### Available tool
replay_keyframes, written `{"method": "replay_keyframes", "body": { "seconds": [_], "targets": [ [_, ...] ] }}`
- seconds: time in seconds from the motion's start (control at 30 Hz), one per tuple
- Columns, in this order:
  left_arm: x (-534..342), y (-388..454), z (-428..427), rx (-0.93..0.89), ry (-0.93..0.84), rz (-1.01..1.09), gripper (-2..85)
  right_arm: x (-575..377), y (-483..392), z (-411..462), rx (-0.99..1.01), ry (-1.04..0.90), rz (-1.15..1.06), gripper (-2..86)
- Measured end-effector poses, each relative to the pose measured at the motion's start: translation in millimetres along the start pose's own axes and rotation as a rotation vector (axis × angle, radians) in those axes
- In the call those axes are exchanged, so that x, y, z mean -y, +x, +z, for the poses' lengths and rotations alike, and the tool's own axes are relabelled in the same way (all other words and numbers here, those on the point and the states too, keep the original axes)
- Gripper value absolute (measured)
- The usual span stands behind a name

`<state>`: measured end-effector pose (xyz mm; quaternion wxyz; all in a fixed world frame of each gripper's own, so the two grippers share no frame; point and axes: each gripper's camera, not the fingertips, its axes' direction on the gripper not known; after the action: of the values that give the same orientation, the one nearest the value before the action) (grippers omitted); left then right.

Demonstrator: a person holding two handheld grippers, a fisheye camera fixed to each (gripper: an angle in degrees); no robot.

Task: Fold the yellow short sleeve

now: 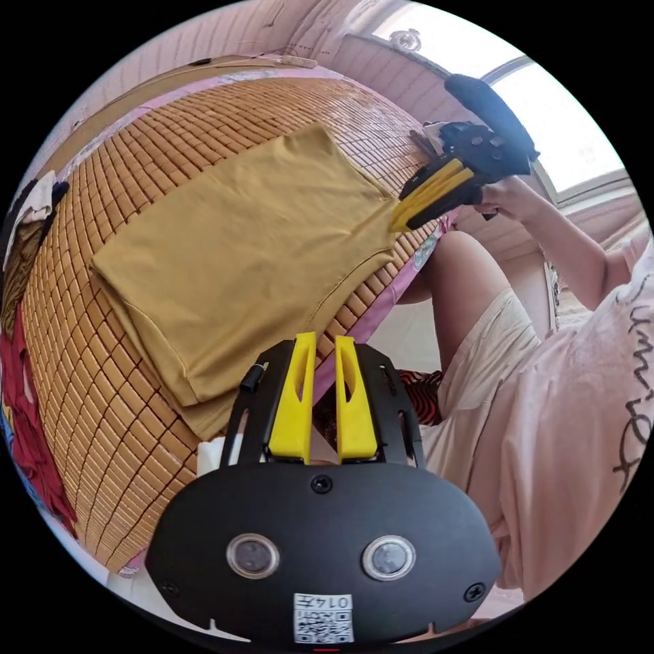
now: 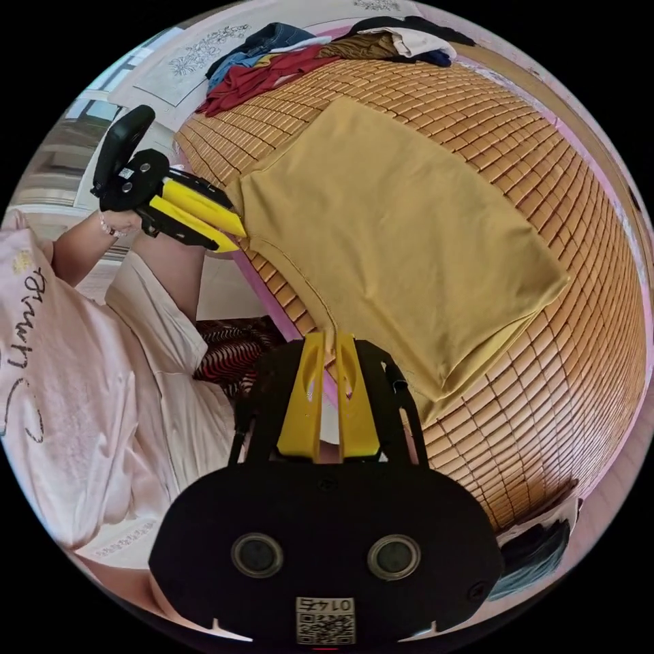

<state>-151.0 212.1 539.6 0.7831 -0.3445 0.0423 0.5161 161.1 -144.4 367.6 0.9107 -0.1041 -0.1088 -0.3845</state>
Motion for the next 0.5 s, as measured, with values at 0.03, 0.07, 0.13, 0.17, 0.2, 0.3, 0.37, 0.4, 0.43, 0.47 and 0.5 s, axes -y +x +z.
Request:
{"method": "replay_keyframes", "body": {
  "seconds": [0.03, 0.07, 0.13, 0.17, 0.2, 0.3, 0.37, 0.4, 0.43, 0.47, 0.5],
  "targets": [
    [5.2, 7.2, 0.6, 0.012, 0.048, 0.023, 4.9, 17.2, 3.3, -5.8, -0.052, 0.014, -0.01, 1.5],
    [12.0, 12.8, 6.8, 0.016, 0.08, 0.029, 4.9, 38.7, 7.7, -9.7, -0.104, 0.03, -0.012, 0.7],
    [24.4, 20.5, 21.1, 0.018, 0.094, 0.023, 4.9, 75.8, 18.0, -9.3, -0.161, 0.05, 0.01, 0.2],
    [30.9, 25.4, 30.0, 0.013, 0.104, 0.023, 4.9, 100.9, 27.2, -4.4, -0.159, 0.04, 0.029, 0.0],
    [33.9, 27.8, 34.5, 0.005, 0.102, 0.024, 4.8, 112.9, 31.6, -1.2, -0.156, 0.028, 0.036, -0.1],
    [39.5, 39.3, 57.3, 0.057, 0.079, 0.039, 4.0, 158.6, 47.6, 15.1, -0.228, -0.025, 0.046, -0.3],
    [32.0, 45.0, 69.9, 0.051, 0.105, 0.046, 1.7, 177.7, 57.1, 22.7, -0.202, -0.103, 0.017, -0.4],
    [30.1, 46.0, 71.6, 0.045, 0.104, 0.04, 0.9, 181.1, 59.4, 22.8, -0.188, -0.138, 0.013, -0.4],
    [26.9, 49.3, 72.6, 0.052, 0.115, 0.039, -0.1, 187.3, 62.6, 20.7, -0.164, -0.195, -0.003, -0.4],
    [24.8, 53.2, 73.7, 0.058, 0.112, 0.039, -0.6, 191.4, 65.0, 15.1, -0.16, -0.218, -0.013, -0.4],
    [23.9, 55.2, 74.3, 0.063, 0.111, 0.04, -0.7, 193.4, 66.6, 11.0, -0.171, -0.209, -0.011, -0.4]
  ]
}}
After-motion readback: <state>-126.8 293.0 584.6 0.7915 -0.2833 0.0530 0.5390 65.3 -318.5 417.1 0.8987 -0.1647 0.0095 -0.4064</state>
